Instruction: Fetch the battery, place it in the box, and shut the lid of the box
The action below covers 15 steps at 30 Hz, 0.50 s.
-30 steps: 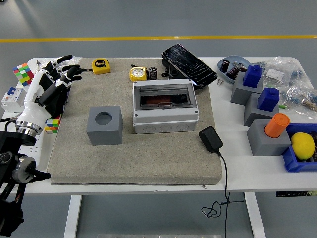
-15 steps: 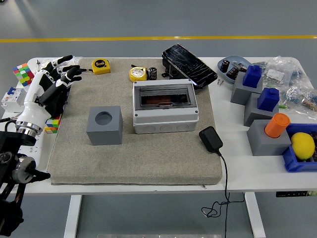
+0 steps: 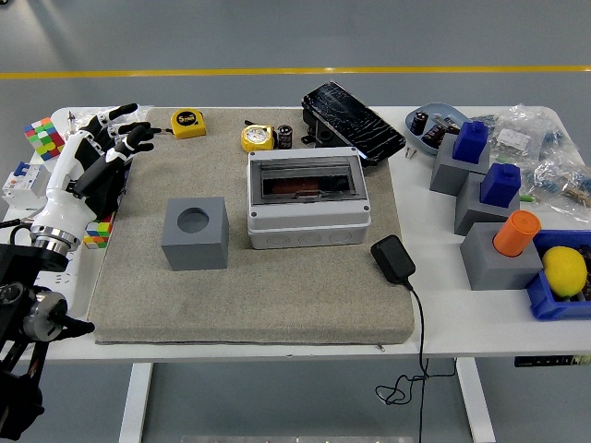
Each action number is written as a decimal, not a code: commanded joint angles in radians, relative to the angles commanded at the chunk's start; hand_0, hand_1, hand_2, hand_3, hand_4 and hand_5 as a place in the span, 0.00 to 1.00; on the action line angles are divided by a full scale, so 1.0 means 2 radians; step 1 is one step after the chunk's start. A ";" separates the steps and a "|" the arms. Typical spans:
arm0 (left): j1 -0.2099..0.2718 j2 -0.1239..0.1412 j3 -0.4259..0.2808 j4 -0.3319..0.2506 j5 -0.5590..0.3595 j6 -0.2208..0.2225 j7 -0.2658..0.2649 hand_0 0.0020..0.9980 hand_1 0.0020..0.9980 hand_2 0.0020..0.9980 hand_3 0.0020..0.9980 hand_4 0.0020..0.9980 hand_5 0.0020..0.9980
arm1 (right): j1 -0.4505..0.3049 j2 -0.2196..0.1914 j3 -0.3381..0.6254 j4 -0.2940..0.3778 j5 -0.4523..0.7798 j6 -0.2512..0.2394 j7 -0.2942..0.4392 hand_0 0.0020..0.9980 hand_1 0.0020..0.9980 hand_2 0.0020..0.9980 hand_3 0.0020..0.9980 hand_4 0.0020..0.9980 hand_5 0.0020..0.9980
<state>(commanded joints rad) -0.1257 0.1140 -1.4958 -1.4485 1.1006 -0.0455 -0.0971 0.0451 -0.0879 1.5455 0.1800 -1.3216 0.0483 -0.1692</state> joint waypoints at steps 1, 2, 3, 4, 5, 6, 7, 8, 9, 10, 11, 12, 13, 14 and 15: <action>0.000 0.000 0.000 0.000 0.000 0.000 0.000 0.58 0.62 0.62 0.74 1.00 0.41 | 0.000 0.000 0.000 0.000 0.000 0.000 0.000 0.74 0.71 0.71 0.70 1.00 0.55; 0.000 0.000 -0.001 0.000 0.000 0.000 0.001 0.58 0.63 0.62 0.74 1.00 0.41 | 0.000 0.000 0.000 0.000 -0.001 0.000 0.000 0.74 0.71 0.71 0.70 1.00 0.55; 0.000 -0.001 0.000 0.000 0.000 0.000 0.001 0.58 0.63 0.62 0.74 1.00 0.41 | 0.000 0.000 0.001 0.000 0.000 0.000 0.000 0.74 0.71 0.71 0.70 1.00 0.55; 0.000 -0.001 0.000 0.000 0.000 0.000 0.001 0.58 0.63 0.62 0.74 1.00 0.41 | 0.000 0.000 0.001 0.000 0.000 0.000 0.000 0.74 0.71 0.71 0.70 1.00 0.55; 0.000 0.000 0.000 0.000 0.000 -0.001 0.001 0.58 0.63 0.62 0.74 1.00 0.41 | 0.000 0.000 0.001 0.000 0.000 0.000 0.000 0.74 0.71 0.71 0.70 1.00 0.55; 0.000 0.000 0.000 0.000 0.000 -0.001 0.001 0.58 0.63 0.62 0.74 1.00 0.41 | 0.000 0.000 0.001 0.000 0.000 0.000 0.000 0.74 0.71 0.71 0.70 1.00 0.55; -0.001 0.000 0.000 0.000 0.000 -0.001 0.002 0.58 0.63 0.62 0.74 1.00 0.41 | 0.000 0.000 0.001 0.000 -0.001 0.000 0.000 0.74 0.71 0.71 0.70 1.00 0.55; -0.001 0.000 0.000 0.000 0.000 -0.001 0.002 0.58 0.63 0.62 0.74 1.00 0.41 | 0.000 0.000 0.002 0.000 -0.001 0.000 0.000 0.74 0.71 0.71 0.70 1.00 0.55; -0.001 0.000 0.000 0.000 0.000 -0.001 0.002 0.58 0.63 0.62 0.74 1.00 0.41 | 0.000 0.000 0.002 0.000 0.000 0.000 0.000 0.74 0.71 0.71 0.70 1.00 0.55; -0.001 0.000 0.000 0.000 0.001 -0.001 0.002 0.58 0.63 0.62 0.74 1.00 0.41 | 0.000 0.000 0.002 0.000 0.000 0.000 0.000 0.74 0.71 0.71 0.70 1.00 0.55; -0.001 0.000 0.000 0.000 0.001 -0.001 0.002 0.58 0.63 0.62 0.74 1.00 0.41 | 0.000 0.000 0.002 0.000 -0.001 0.000 0.000 0.74 0.71 0.71 0.70 1.00 0.55; 0.000 0.000 0.000 0.000 0.001 -0.001 0.002 0.58 0.63 0.62 0.74 1.00 0.41 | 0.000 0.000 0.002 0.000 -0.001 0.000 0.000 0.74 0.71 0.71 0.70 1.00 0.55; 0.000 0.000 0.000 0.000 0.001 -0.002 0.003 0.58 0.63 0.62 0.74 1.00 0.41 | 0.000 0.000 0.002 0.000 -0.001 0.000 0.000 0.74 0.71 0.71 0.70 1.00 0.55; 0.000 0.000 0.000 0.000 0.001 -0.002 0.003 0.58 0.63 0.62 0.74 1.00 0.41 | 0.000 0.000 0.002 0.000 -0.001 0.000 0.000 0.74 0.71 0.71 0.70 1.00 0.55; 0.000 0.000 0.000 0.000 0.001 -0.002 0.003 0.58 0.63 0.62 0.74 1.00 0.41 | 0.000 0.000 0.002 0.000 -0.001 0.000 0.000 0.74 0.71 0.71 0.70 1.00 0.55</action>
<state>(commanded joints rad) -0.1259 0.1133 -1.4967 -1.4483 1.1025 -0.0491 -0.0909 0.0451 -0.0885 1.5487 0.1800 -1.3229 0.0483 -0.1690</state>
